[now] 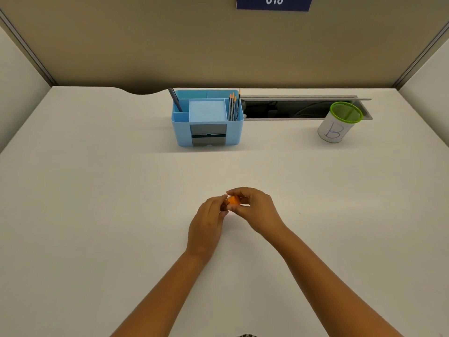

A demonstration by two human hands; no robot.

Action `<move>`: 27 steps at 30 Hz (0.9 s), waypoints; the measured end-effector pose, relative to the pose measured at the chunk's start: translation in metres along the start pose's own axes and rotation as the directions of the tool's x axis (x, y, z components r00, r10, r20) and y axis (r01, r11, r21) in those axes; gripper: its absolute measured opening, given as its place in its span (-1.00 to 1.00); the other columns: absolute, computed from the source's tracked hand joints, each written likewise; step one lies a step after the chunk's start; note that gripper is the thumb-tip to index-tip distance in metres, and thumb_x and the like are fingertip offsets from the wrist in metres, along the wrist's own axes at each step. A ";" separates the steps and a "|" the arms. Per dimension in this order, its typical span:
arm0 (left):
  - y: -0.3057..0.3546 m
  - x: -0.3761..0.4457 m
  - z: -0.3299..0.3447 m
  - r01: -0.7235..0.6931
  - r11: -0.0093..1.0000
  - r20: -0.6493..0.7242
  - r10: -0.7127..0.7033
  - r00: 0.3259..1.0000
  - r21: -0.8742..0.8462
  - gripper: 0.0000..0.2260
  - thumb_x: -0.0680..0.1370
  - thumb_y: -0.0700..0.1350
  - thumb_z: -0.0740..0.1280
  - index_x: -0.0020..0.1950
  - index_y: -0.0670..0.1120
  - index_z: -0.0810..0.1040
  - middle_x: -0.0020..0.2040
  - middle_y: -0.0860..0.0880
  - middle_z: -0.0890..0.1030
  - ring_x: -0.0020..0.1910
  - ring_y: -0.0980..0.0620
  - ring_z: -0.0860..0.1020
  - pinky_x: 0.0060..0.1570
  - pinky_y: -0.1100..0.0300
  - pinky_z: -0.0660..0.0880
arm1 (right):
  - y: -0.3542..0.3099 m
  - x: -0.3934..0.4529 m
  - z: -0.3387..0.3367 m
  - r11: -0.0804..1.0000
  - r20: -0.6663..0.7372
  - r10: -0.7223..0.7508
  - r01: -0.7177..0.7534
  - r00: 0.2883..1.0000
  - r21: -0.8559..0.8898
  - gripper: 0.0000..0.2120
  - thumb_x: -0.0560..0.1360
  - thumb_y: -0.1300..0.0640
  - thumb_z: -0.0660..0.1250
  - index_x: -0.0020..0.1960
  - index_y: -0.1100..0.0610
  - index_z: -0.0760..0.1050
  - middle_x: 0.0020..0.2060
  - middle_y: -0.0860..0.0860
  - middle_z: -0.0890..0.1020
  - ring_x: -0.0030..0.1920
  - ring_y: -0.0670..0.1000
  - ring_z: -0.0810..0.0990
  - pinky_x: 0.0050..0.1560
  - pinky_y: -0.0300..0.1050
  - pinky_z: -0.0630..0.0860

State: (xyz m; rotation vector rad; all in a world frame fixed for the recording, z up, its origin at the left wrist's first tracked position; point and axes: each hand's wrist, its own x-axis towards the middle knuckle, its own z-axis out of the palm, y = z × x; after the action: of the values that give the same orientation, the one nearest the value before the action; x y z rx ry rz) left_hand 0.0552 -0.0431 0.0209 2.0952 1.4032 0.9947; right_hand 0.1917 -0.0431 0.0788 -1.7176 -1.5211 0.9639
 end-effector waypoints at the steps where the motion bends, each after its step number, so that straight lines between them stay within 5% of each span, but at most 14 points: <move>1: 0.000 0.000 0.000 -0.002 1.000 0.006 0.002 1.000 0.004 -0.74 0.50 -0.18 0.29 0.18 -0.14 0.47 0.07 -0.12 0.61 0.00 -0.04 0.57 -0.01 0.22 0.48 | -0.001 0.000 -0.002 1.000 -0.002 0.003 -0.003 1.000 -0.020 -0.70 0.37 0.16 0.45 0.10 0.07 0.56 0.05 0.01 0.65 -0.05 -0.12 0.54 -0.13 -0.53 0.35; 11: -0.003 -0.007 -0.001 -0.008 1.000 0.086 0.010 0.996 -0.013 -0.76 0.51 -0.18 0.29 0.17 -0.15 0.47 0.02 -0.12 0.62 -0.04 -0.03 0.58 -0.03 0.28 0.43 | -0.007 -0.004 -0.011 0.980 0.100 0.011 0.009 0.995 -0.199 -0.71 0.34 0.13 0.47 0.06 0.06 0.59 0.00 0.00 0.68 -0.02 -0.06 0.60 0.02 -0.24 0.47; 17: 0.000 -0.006 -0.003 0.005 0.998 0.110 0.002 0.994 -0.058 -0.77 0.53 -0.15 0.26 0.17 -0.10 0.45 0.04 -0.06 0.60 -0.04 0.07 0.54 -0.03 0.40 0.38 | -0.008 -0.006 -0.012 0.975 0.045 0.056 -0.045 0.997 -0.217 -0.65 0.31 0.10 0.49 0.09 0.09 0.58 0.01 0.02 0.68 -0.04 -0.07 0.61 0.04 -0.26 0.47; 27: 0.003 -0.001 -0.008 -0.040 0.998 0.118 0.046 0.992 -0.053 -0.74 0.50 -0.21 0.30 0.18 -0.18 0.47 0.06 -0.14 0.62 -0.01 -0.04 0.58 0.02 0.28 0.42 | -0.013 -0.003 -0.021 0.974 0.095 0.029 -0.006 0.995 -0.229 -0.66 0.32 0.09 0.50 0.08 0.09 0.59 -0.03 0.03 0.69 -0.15 -0.13 0.57 -0.02 -0.31 0.47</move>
State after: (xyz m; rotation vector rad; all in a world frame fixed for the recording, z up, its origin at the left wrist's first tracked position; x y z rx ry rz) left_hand 0.0507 -0.0459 0.0278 2.1192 1.2665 0.8960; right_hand 0.2023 -0.0446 0.1008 -1.8682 -1.7403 0.9233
